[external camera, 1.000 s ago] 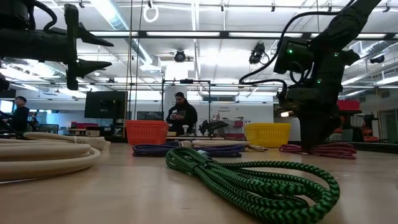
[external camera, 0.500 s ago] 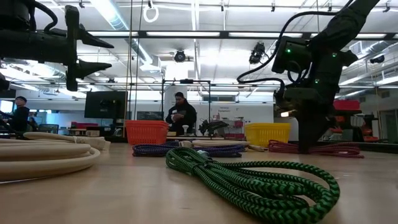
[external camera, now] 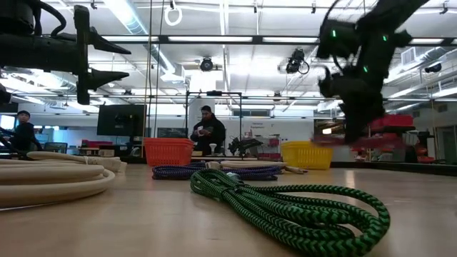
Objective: Pick & Place USB Port
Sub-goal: Put the pink patterned charger cable into the orange bin
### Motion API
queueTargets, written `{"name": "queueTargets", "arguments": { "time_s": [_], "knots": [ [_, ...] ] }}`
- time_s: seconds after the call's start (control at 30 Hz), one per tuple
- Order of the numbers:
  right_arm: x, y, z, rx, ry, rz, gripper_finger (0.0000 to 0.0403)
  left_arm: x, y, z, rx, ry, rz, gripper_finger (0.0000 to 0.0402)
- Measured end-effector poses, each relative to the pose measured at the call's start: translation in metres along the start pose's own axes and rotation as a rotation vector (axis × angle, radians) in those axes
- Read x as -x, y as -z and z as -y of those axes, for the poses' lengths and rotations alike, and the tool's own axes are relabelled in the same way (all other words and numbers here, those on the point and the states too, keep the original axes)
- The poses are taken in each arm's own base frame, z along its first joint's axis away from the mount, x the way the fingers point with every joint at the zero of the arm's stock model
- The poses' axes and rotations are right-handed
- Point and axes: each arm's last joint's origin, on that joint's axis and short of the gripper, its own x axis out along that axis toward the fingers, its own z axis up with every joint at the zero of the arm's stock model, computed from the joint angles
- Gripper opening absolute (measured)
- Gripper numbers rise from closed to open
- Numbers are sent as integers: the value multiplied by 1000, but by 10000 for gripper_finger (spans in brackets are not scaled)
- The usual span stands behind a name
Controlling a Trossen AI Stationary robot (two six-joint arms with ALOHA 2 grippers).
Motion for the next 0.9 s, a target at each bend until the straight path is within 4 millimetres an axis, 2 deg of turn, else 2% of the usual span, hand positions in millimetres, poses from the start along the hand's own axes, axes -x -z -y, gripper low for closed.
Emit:
{"name": "queueTargets", "arguments": {
  "time_s": [0.17,0.33,0.5,0.7,0.9],
  "knots": [
    [53,-29,-2,22,21,230,5,0,0,0,6,0,0,233],
    [116,-58,-3,59,8,494,4,0,0,0,22,2,0,233],
    [156,-82,-7,97,-72,742,4,0,-1,1,33,8,9,233],
    [153,-118,-18,129,-279,946,4,0,-2,2,38,8,25,233],
    [115,-145,-21,131,-432,871,4,1,-10,14,71,166,46,233]
  ]
}}
